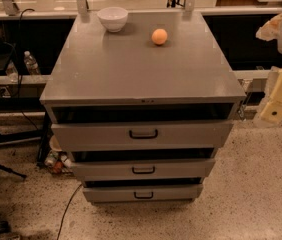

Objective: Open middle drawer

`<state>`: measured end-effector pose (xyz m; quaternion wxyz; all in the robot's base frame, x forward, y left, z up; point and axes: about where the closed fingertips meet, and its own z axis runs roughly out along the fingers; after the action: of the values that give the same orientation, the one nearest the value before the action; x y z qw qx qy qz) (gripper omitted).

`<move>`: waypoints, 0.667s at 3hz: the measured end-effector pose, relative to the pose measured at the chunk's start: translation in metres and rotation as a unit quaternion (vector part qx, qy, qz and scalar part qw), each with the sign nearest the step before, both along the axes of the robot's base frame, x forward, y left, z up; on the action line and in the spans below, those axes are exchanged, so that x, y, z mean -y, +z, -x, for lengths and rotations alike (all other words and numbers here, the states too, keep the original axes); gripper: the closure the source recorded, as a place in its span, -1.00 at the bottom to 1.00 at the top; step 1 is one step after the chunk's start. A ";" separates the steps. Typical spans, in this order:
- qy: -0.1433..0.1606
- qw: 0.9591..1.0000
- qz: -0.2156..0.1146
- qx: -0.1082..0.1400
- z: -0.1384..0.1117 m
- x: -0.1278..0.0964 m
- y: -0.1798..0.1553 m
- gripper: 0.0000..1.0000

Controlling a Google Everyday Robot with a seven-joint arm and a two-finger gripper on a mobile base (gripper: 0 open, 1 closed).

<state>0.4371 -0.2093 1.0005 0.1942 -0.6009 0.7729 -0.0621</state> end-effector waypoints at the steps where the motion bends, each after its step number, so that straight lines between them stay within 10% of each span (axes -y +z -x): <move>1: 0.001 1.000 -0.001 0.002 0.000 0.000 0.000 -1.00; 2: 0.039 0.999 -0.023 -0.012 0.003 -0.004 -0.035 -1.00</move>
Offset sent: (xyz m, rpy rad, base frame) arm -0.0080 0.0060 -0.0973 0.1228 0.0835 0.2030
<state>0.4340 -0.2048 0.9651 0.2013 -0.6267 0.7522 -0.0296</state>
